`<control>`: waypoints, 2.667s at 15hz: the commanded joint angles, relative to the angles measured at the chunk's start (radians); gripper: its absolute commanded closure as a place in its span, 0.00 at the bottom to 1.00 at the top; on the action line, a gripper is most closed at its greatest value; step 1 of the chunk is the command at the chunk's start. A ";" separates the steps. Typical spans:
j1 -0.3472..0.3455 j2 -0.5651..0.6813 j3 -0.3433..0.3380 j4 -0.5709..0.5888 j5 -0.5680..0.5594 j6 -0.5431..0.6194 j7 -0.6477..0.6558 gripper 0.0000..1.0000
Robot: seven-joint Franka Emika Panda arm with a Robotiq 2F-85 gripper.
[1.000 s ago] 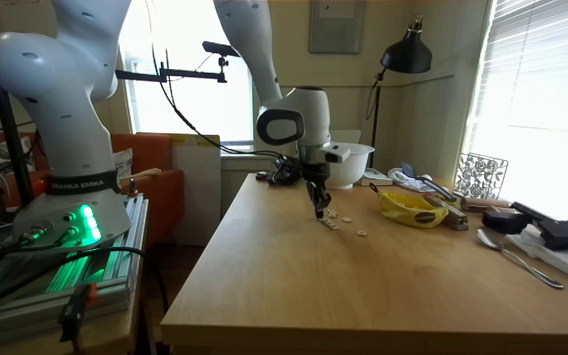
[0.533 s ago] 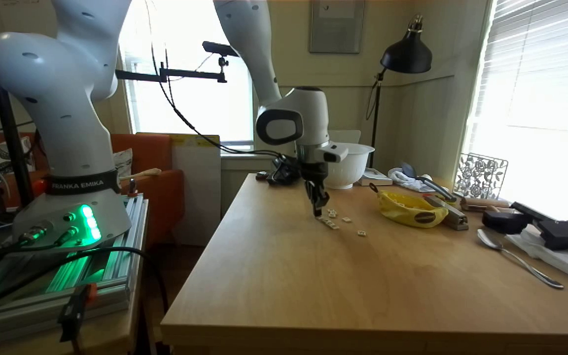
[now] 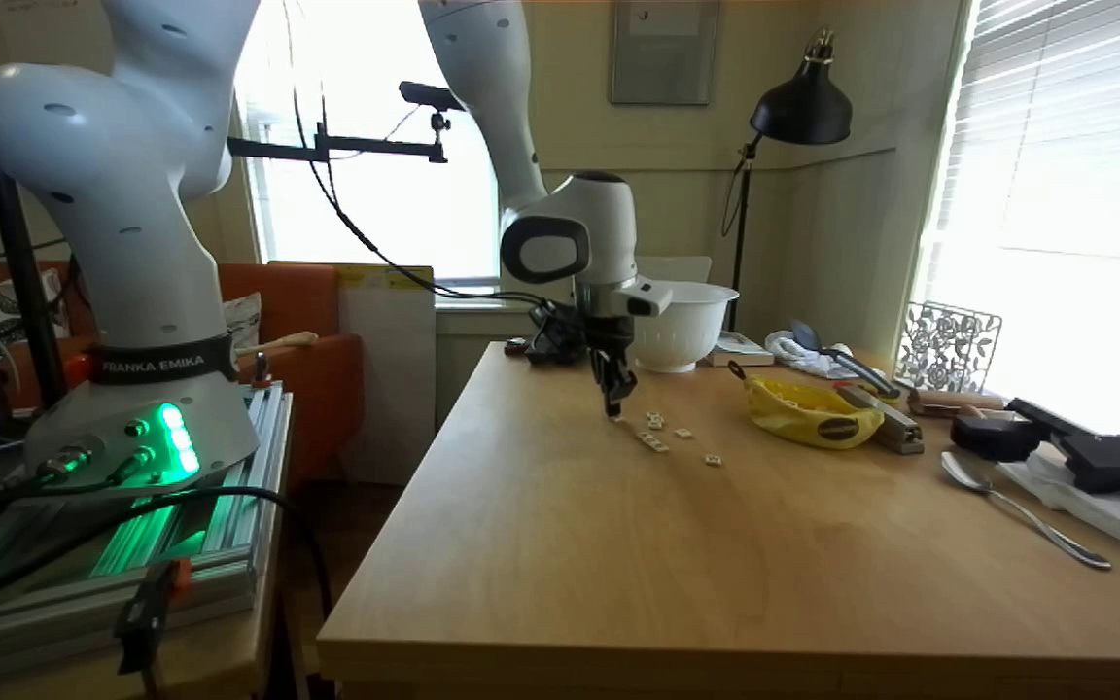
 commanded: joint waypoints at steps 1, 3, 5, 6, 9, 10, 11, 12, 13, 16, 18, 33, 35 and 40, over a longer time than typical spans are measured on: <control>0.010 0.051 0.016 0.014 -0.026 0.010 0.001 1.00; 0.012 0.047 0.025 0.014 -0.027 0.013 -0.002 1.00; 0.010 0.029 0.031 0.012 -0.024 0.003 -0.001 1.00; 0.003 0.014 0.038 0.009 -0.020 -0.003 -0.002 1.00; -0.008 -0.027 0.043 -0.005 -0.013 -0.012 0.002 1.00; -0.012 -0.037 0.045 -0.005 -0.010 -0.016 0.003 1.00; -0.014 -0.051 0.043 -0.007 -0.010 -0.016 0.003 1.00; -0.015 -0.064 0.038 -0.008 -0.011 -0.016 0.002 1.00; -0.020 -0.071 0.037 -0.004 -0.010 -0.015 0.000 1.00; -0.024 -0.067 0.017 0.020 -0.018 -0.009 -0.011 1.00; -0.010 -0.042 -0.017 0.040 -0.034 0.000 -0.007 1.00; -0.103 0.096 0.024 0.155 -0.132 -0.003 -0.205 1.00; -0.134 0.103 0.053 0.158 -0.150 -0.014 -0.249 1.00; -0.174 0.102 0.082 0.147 -0.206 -0.027 -0.330 1.00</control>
